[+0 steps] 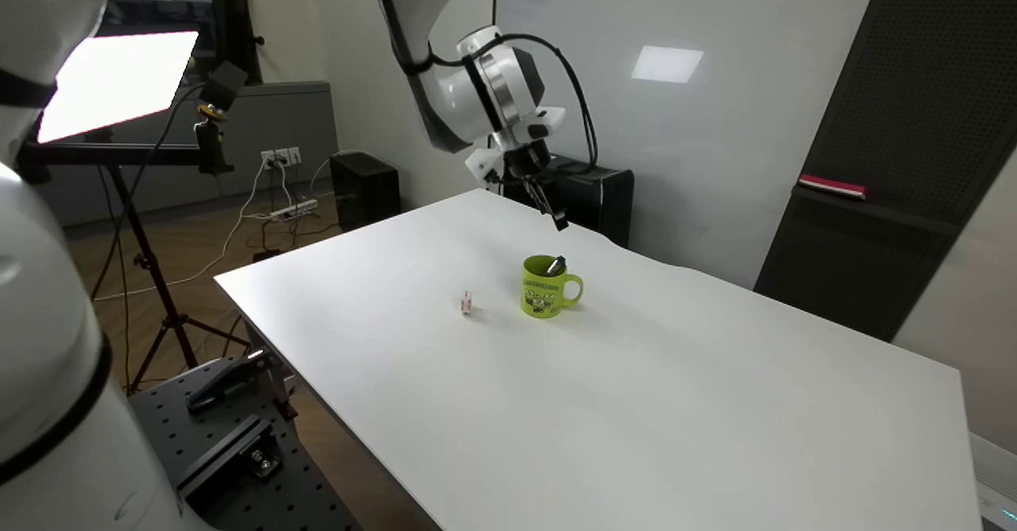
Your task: Put the marker inside the yellow mug
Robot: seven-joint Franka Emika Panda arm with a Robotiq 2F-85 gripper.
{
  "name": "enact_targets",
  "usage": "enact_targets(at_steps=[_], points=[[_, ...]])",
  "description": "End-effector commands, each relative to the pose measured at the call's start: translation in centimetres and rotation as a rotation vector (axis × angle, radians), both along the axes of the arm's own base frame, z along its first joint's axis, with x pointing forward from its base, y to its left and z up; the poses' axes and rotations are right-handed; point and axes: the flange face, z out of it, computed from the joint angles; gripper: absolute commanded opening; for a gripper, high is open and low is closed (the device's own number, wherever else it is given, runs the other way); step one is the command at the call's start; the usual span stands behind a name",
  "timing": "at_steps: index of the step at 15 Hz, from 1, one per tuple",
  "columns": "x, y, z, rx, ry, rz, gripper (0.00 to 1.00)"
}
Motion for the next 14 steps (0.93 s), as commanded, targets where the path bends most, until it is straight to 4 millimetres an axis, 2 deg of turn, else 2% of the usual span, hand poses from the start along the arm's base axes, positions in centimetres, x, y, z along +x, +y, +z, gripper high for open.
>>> enact_targets(at_steps=[1, 14], points=[[-1.8, -1.5, 1.8, 0.064, 0.081, 0.083, 1.0], [-3.3, -5.4, 2.5, 0.187, 0.517, 0.202, 1.0]])
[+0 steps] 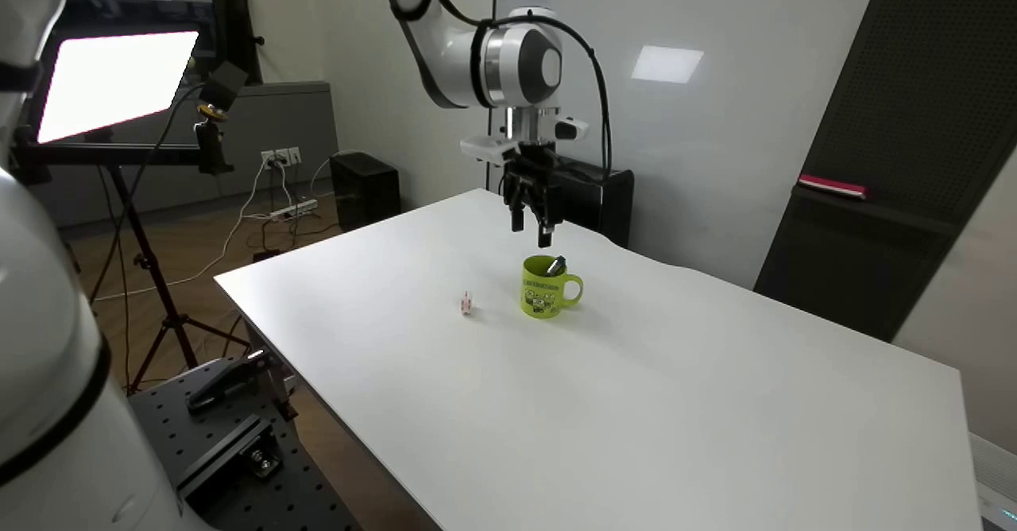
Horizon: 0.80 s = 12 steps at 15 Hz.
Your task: Put the marker inside the yellow mug
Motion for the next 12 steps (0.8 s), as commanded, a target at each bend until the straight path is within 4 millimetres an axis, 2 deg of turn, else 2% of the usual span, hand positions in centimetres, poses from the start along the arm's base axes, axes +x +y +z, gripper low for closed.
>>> enact_targets(at_steps=[1, 8, 11, 12], points=[[-0.3, -1.0, 1.3, 0.029, 0.104, 0.041, 1.0], [0.2, -2.5, 2.0, 0.088, 0.107, 0.196, 1.0], [0.3, -2.9, 1.8, 0.106, 0.095, 0.242, 1.0], [0.2, -2.6, 1.1, 0.086, 0.11, 0.219, 1.0]])
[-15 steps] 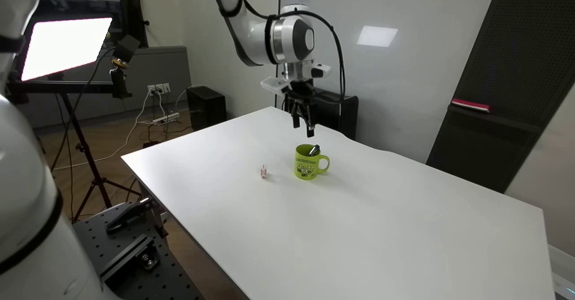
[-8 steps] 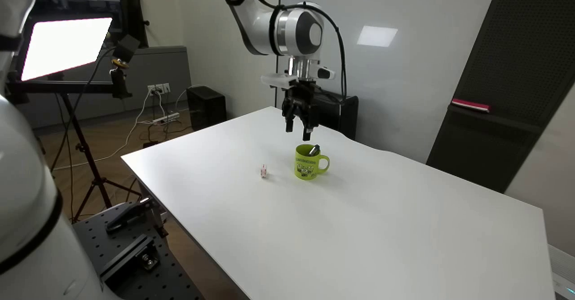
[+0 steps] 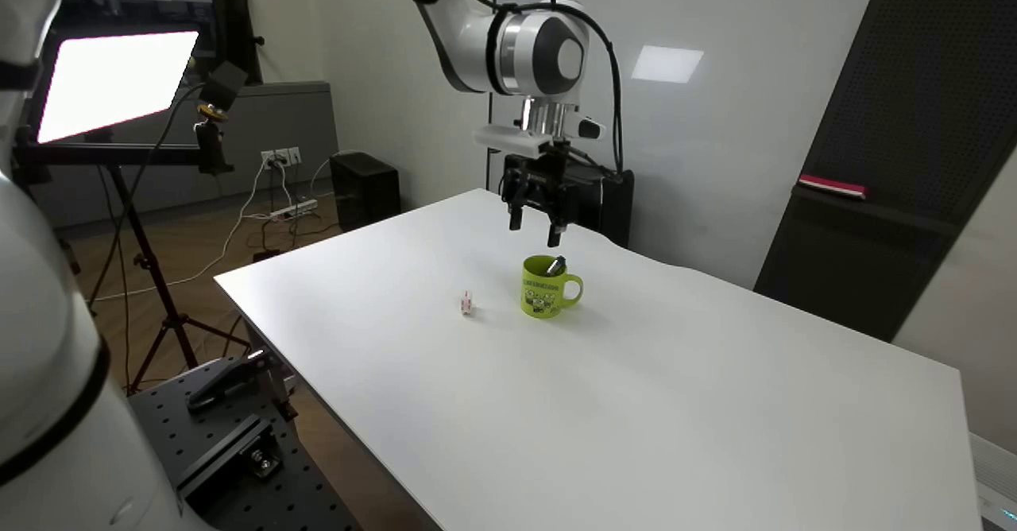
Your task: Put the marker inside the yellow mug
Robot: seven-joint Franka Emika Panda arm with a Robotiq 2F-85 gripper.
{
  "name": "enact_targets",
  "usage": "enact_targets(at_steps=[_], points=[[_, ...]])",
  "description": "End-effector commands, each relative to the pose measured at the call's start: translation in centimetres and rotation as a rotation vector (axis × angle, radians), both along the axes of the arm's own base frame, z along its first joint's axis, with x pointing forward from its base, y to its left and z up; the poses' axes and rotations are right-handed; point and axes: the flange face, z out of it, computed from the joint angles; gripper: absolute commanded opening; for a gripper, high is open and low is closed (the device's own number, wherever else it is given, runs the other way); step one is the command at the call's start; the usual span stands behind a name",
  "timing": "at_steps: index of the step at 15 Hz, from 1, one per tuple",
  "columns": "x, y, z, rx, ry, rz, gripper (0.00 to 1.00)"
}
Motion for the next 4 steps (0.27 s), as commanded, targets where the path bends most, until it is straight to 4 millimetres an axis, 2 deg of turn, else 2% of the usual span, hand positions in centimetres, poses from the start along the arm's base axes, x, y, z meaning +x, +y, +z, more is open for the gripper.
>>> enact_targets(at_steps=[1, 4], points=[[0.04, -0.1, 0.0, 0.002, 0.001, 0.003, 1.0], [-0.08, 0.02, -0.26, 0.001, 0.006, 0.005, 1.0]])
